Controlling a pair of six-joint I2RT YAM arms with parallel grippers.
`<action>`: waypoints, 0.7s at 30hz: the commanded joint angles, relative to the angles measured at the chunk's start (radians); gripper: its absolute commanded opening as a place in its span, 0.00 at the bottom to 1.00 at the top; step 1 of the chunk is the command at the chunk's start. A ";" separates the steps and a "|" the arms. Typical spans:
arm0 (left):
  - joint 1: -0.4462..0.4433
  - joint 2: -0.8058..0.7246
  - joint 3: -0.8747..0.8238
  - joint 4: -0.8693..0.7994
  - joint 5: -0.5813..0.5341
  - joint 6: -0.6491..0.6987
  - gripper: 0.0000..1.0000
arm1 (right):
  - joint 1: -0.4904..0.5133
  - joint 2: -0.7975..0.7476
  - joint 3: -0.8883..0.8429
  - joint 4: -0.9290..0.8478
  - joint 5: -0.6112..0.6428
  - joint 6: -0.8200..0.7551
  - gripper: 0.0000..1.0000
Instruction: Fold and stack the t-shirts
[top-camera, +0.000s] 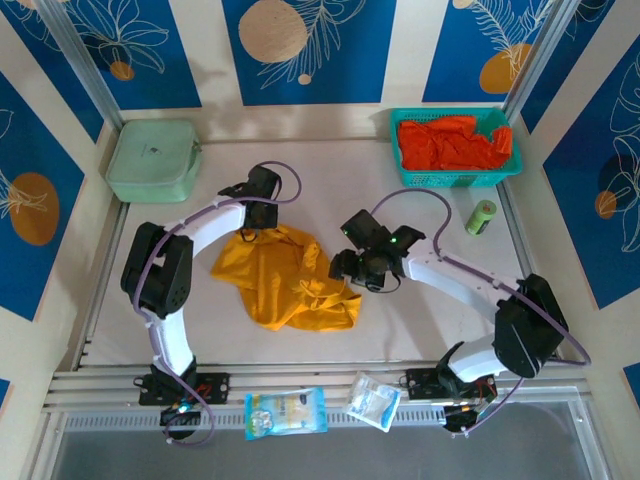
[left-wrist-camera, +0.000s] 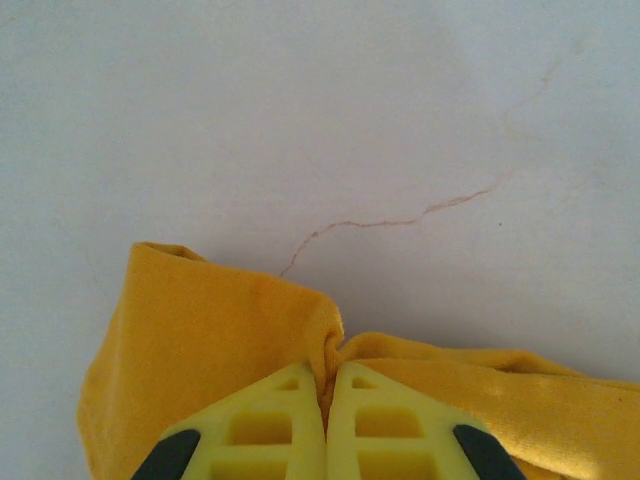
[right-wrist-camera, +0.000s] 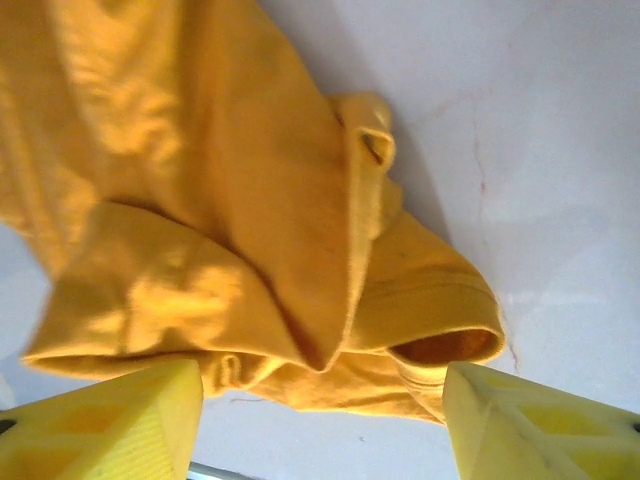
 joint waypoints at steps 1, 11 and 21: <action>0.011 -0.029 -0.015 0.007 0.021 -0.018 0.00 | 0.002 0.053 -0.013 0.032 -0.051 0.053 0.61; 0.011 -0.054 -0.049 0.018 0.021 -0.018 0.00 | -0.047 0.246 0.097 0.091 0.001 -0.027 0.23; 0.012 -0.109 -0.098 0.008 -0.022 -0.001 0.00 | -0.122 0.282 0.431 -0.059 0.171 -0.296 0.00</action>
